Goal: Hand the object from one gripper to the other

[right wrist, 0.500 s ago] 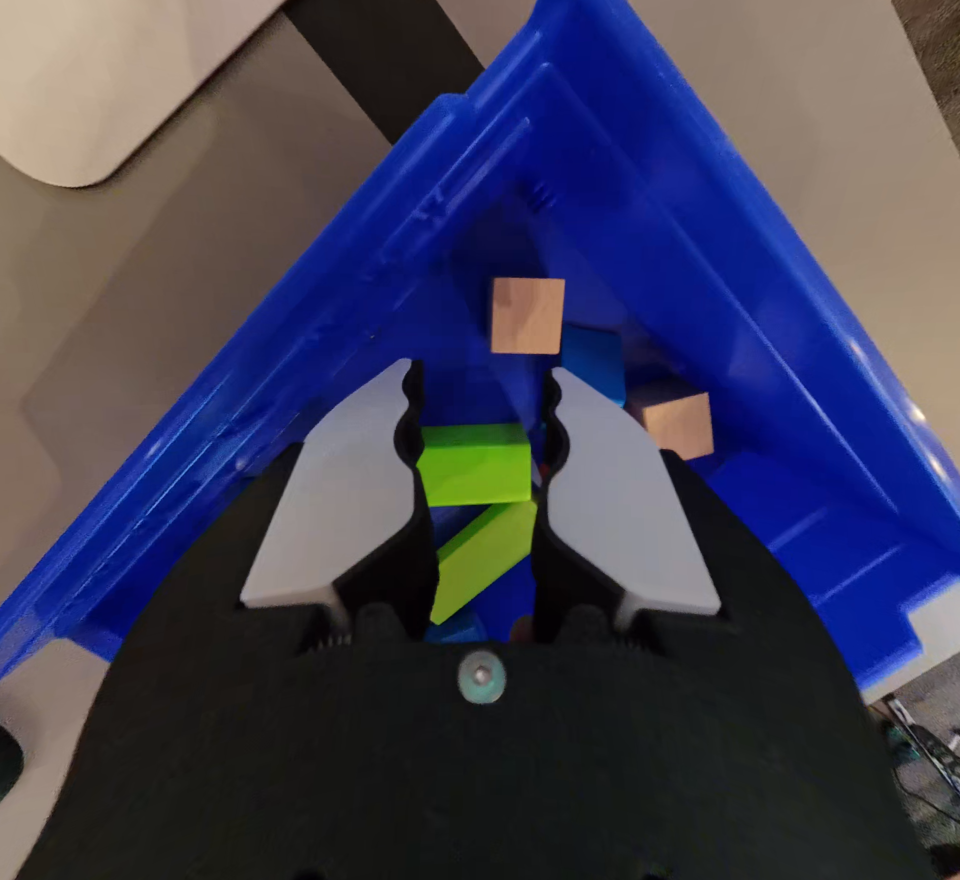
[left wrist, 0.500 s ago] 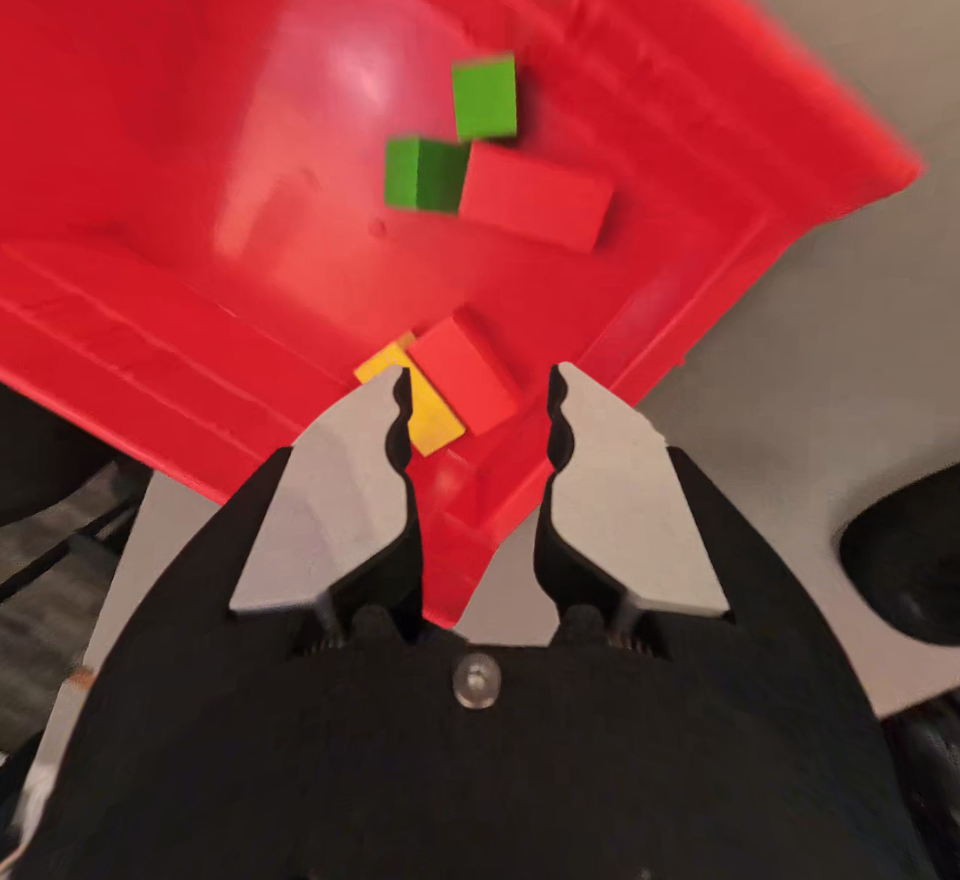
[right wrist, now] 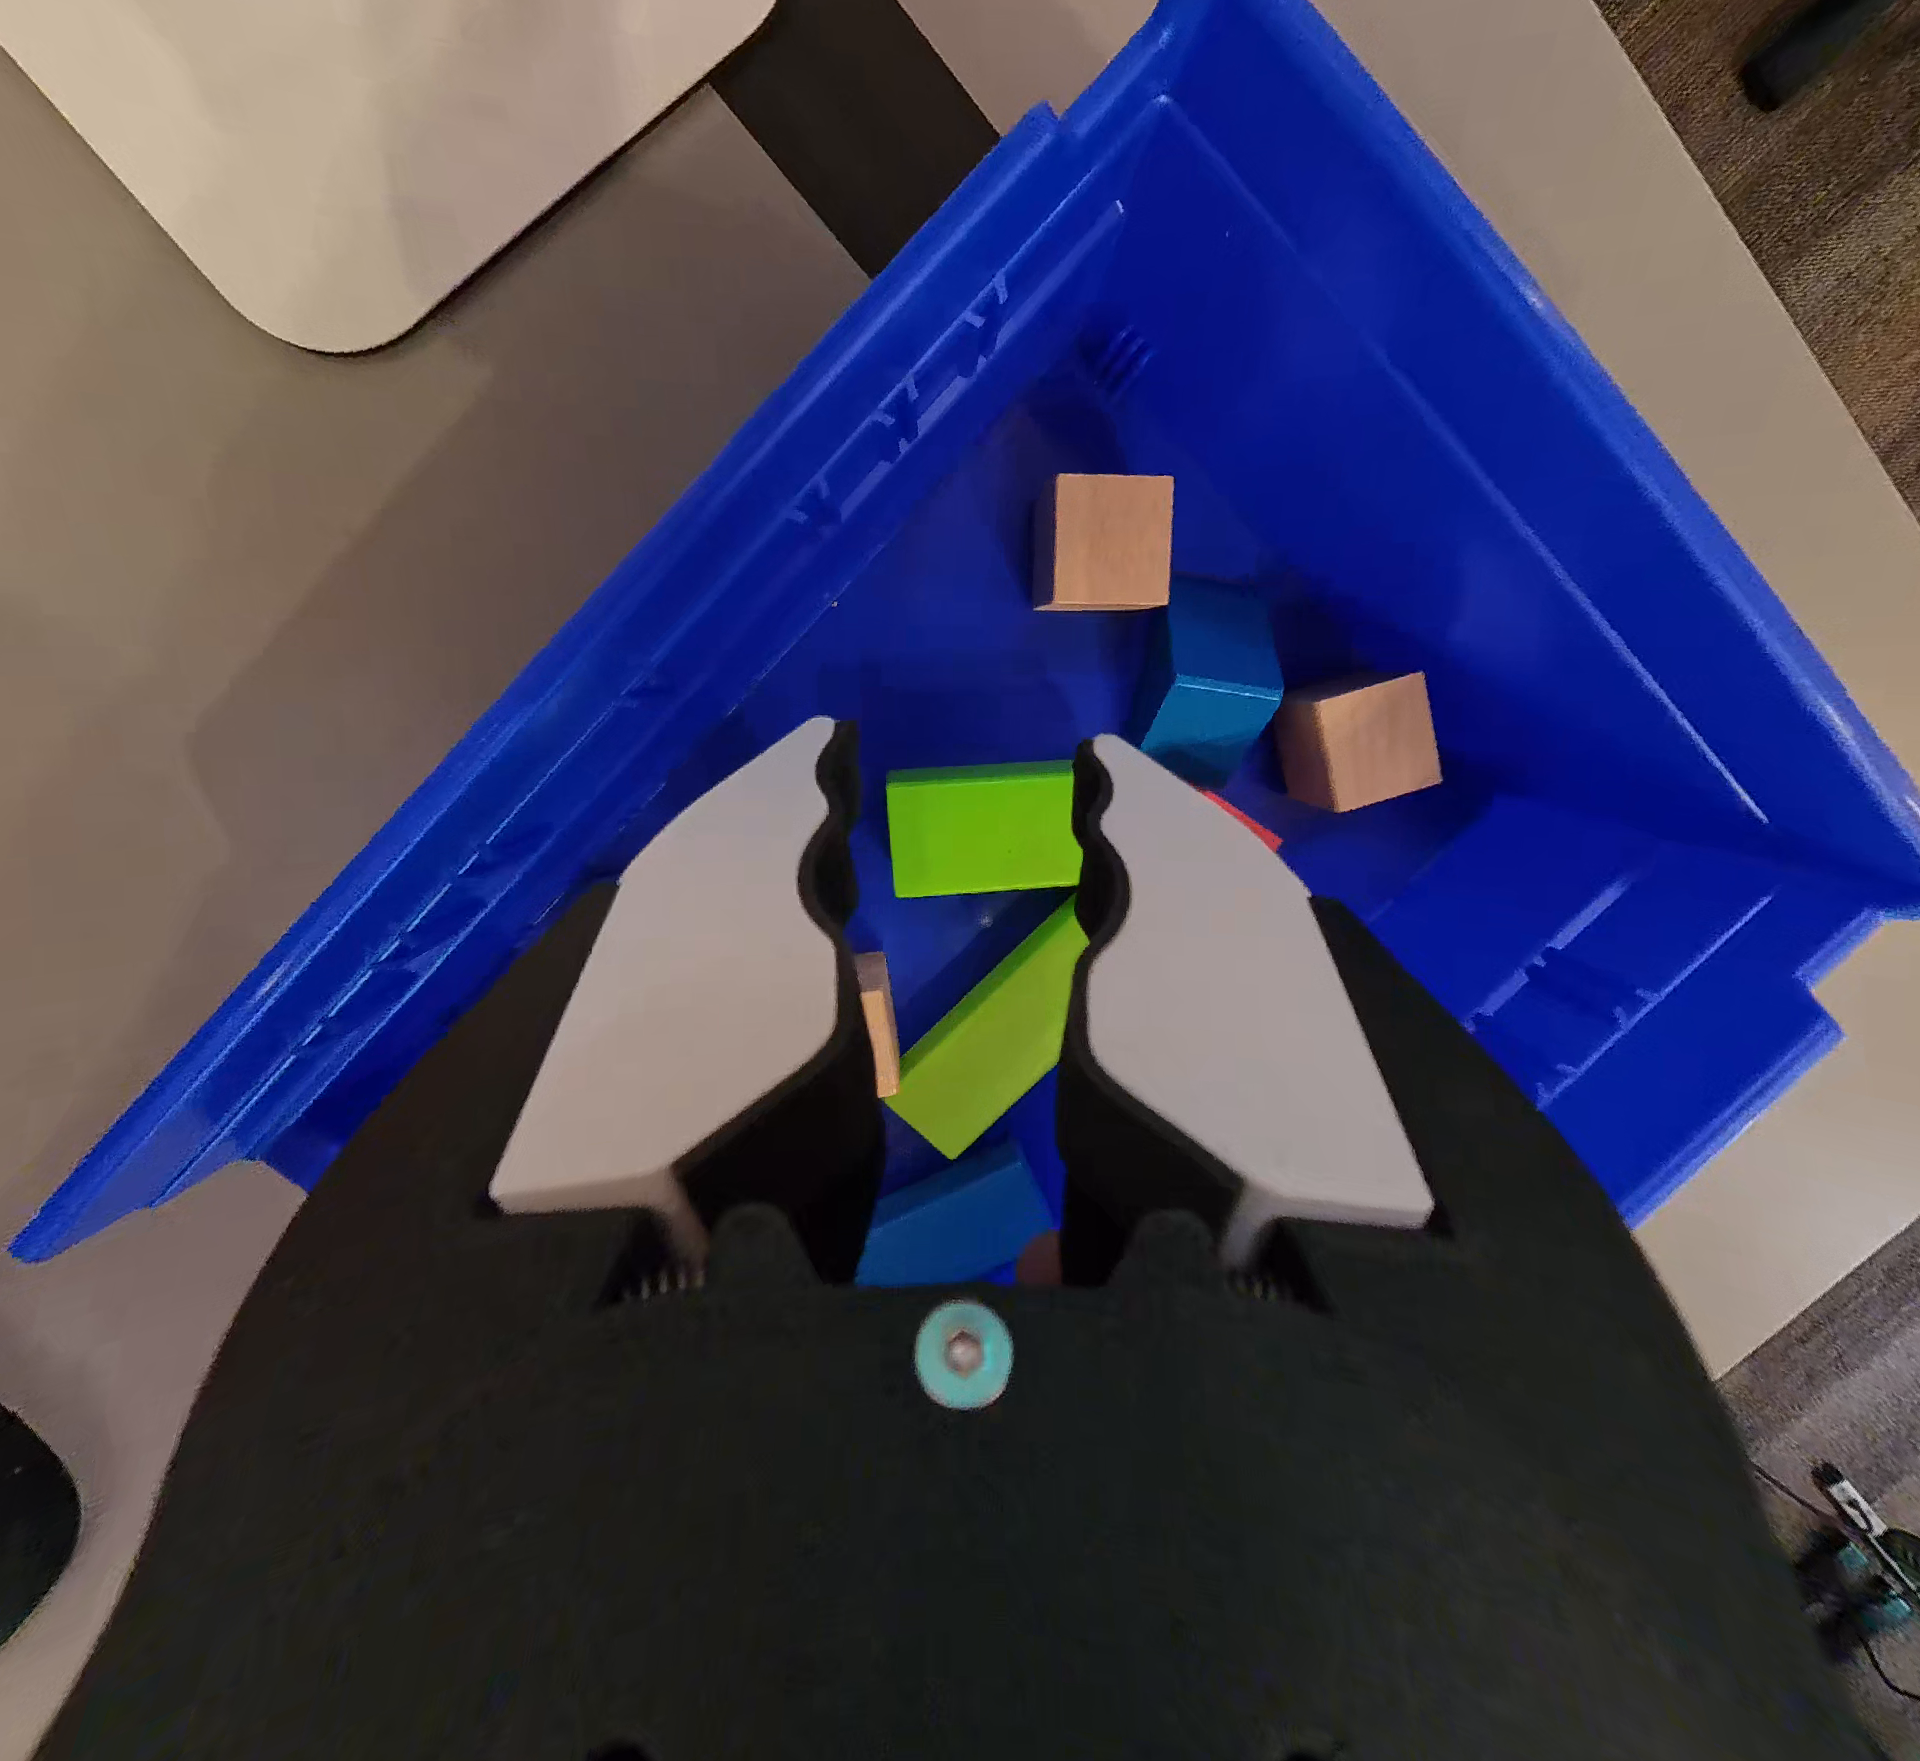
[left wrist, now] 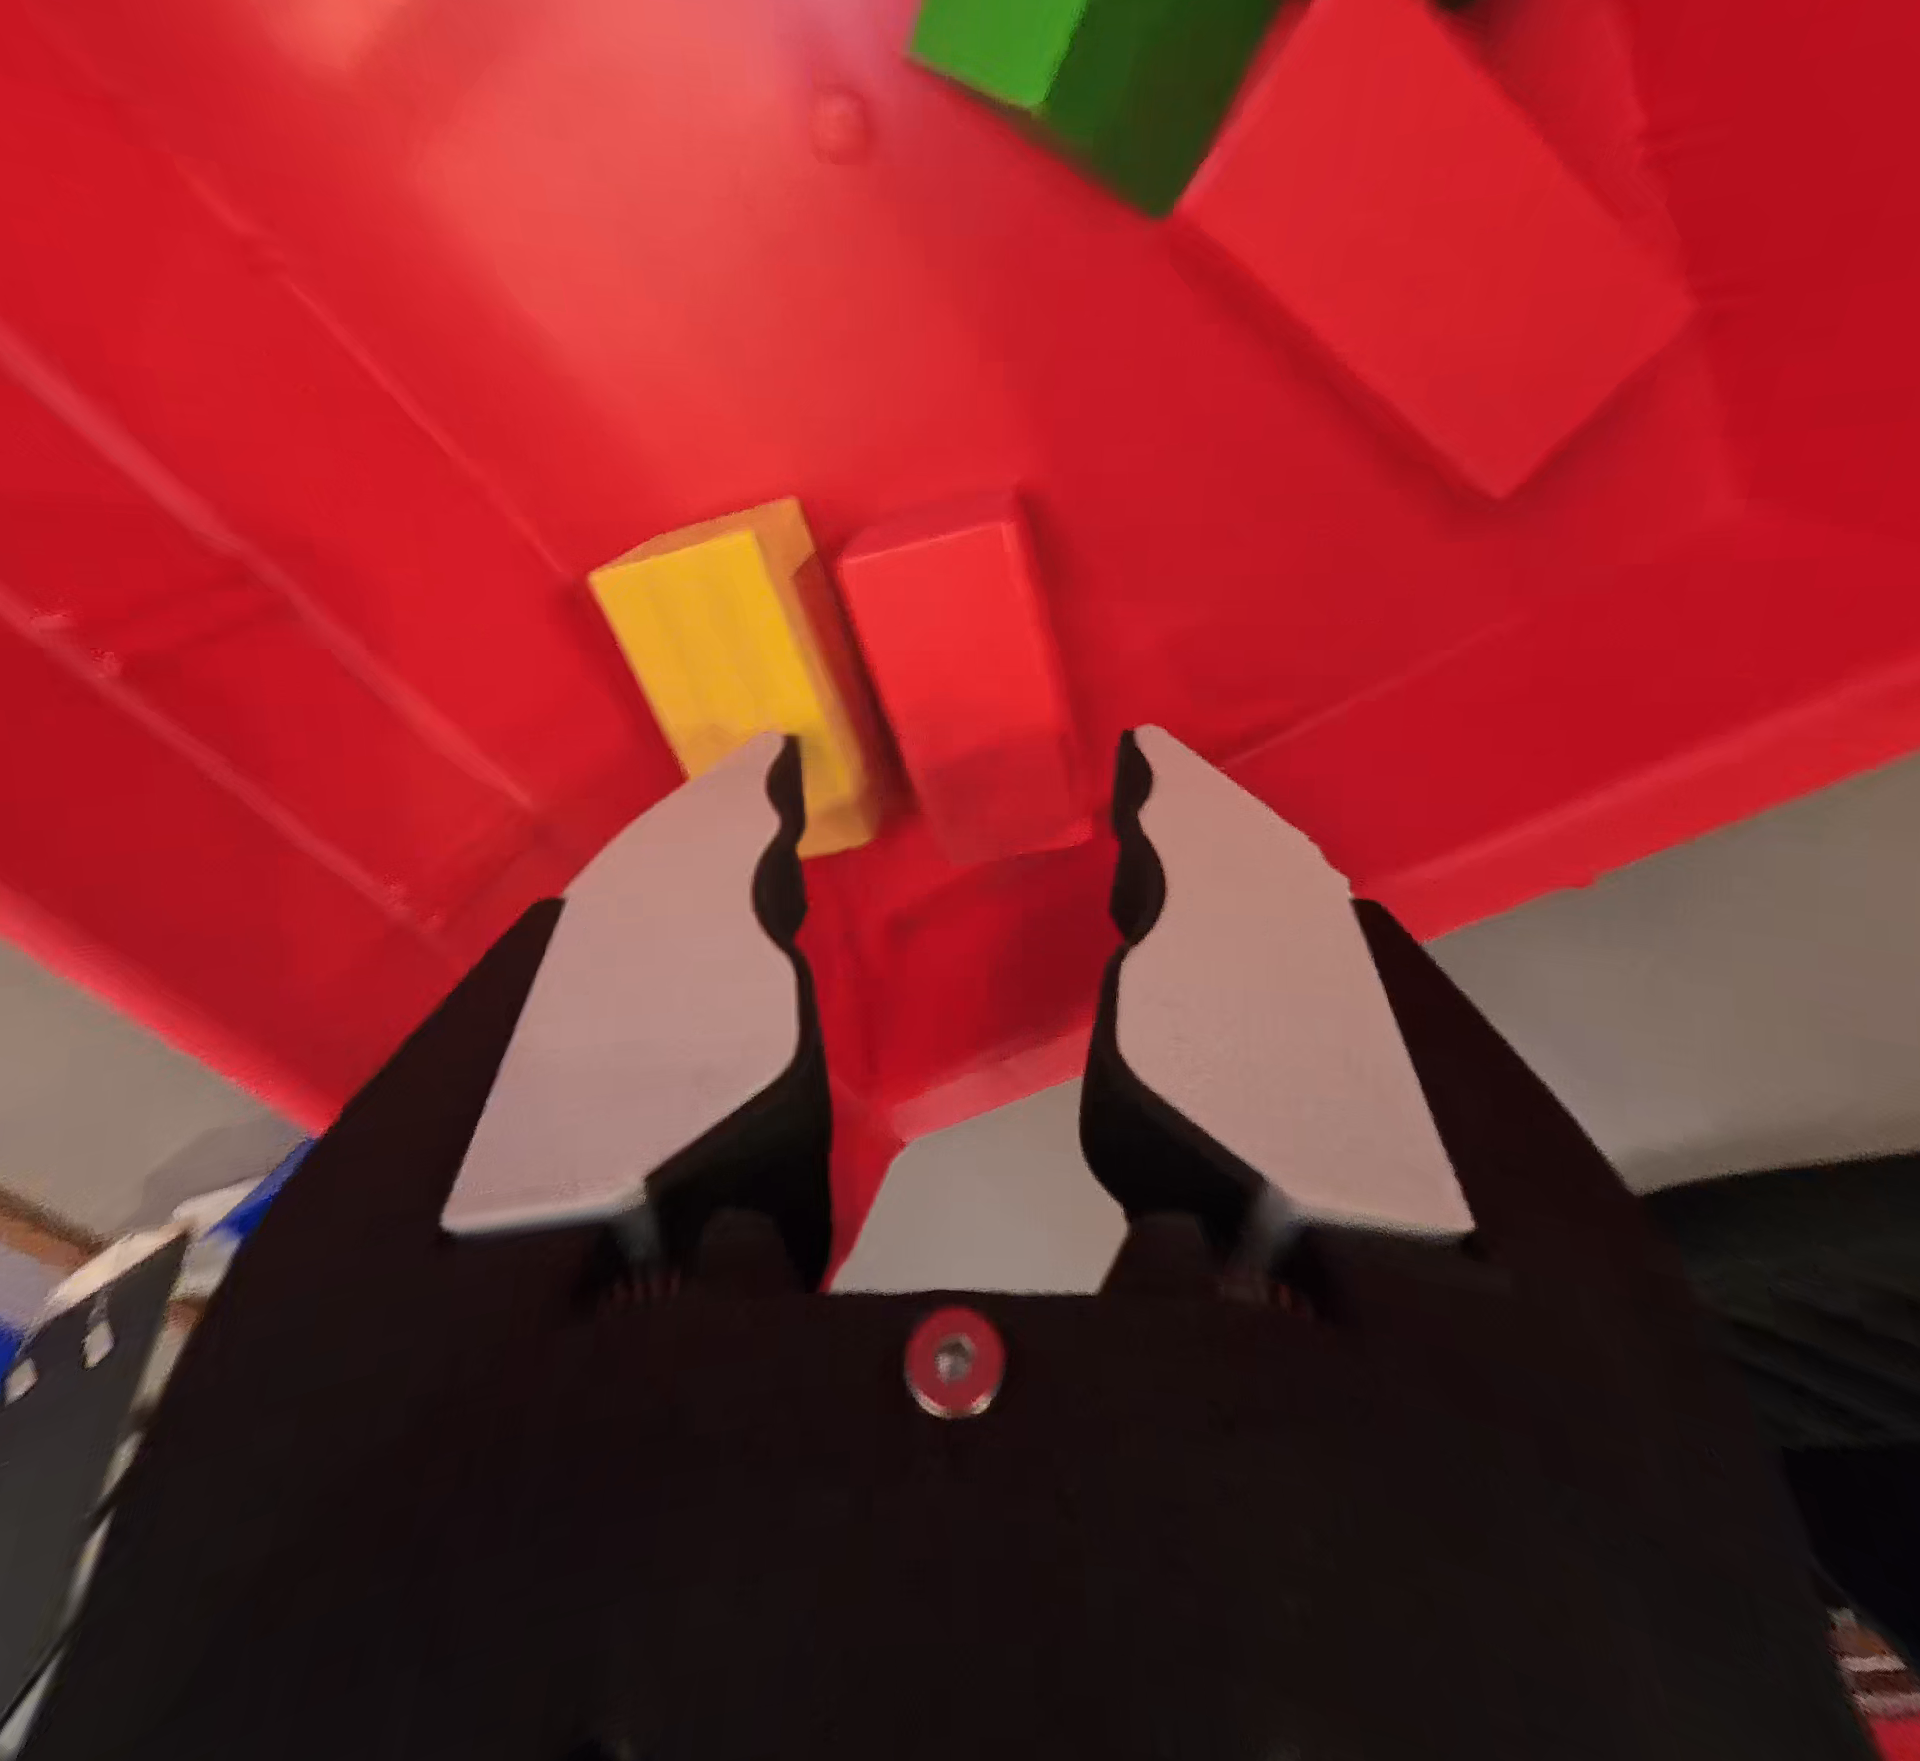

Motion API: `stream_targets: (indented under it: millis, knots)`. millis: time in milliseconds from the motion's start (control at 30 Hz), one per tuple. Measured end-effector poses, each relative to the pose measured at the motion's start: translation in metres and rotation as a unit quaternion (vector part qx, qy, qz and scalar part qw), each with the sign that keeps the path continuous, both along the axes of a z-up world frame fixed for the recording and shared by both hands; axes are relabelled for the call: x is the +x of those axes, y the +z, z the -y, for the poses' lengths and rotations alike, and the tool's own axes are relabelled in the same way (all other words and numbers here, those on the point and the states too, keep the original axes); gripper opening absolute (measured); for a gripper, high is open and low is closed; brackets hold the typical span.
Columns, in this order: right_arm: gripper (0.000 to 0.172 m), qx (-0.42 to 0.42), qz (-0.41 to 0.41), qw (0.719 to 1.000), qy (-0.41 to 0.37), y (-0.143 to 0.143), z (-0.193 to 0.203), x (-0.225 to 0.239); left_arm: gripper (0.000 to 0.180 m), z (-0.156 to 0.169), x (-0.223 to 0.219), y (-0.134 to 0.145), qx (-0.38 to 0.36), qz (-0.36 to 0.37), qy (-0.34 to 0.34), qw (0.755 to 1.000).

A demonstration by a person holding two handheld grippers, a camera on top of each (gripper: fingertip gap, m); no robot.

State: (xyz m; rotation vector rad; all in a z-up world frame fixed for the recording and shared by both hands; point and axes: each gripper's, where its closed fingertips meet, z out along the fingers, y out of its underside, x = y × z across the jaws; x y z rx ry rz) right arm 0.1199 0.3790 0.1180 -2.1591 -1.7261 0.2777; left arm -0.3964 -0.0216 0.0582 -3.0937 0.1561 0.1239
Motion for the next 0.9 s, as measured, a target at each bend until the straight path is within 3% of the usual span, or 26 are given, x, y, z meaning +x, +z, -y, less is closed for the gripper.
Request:
stream_targets:
  millis: [33,333,567,733,833,900]
  knots:
    - [0.035,0.0,-0.002,1.0,0.001,0.0,0.001,-0.001,0.059,0.003,-0.001,-0.002,-0.009,-0.007,-0.003,1.0]
    - [0.037,0.015,-0.017,1.0,0.008,0.01,0.004,-0.009,0.05,0.001,0.014,-0.003,-0.018,-0.024,0.011,0.999]
    - [0.036,0.021,-0.024,0.999,0.009,0.016,0.007,-0.009,0.057,-0.001,0.015,-0.013,-0.02,0.001,0.044,0.999]
    - [0.035,0.025,-0.028,0.999,0.009,0.02,0.01,-0.007,0.033,0.0,0.019,-0.017,-0.022,0.063,0.081,0.994]
    - [0.033,0.041,-0.061,0.997,0.01,0.039,0.015,-0.007,0.033,-0.004,0.021,-0.011,0.004,0.057,0.063,0.996]
    - [0.032,0.058,-0.101,0.993,0.023,0.066,0.029,-0.01,0.033,-0.01,0.026,0.007,0.045,0.058,0.055,0.996]
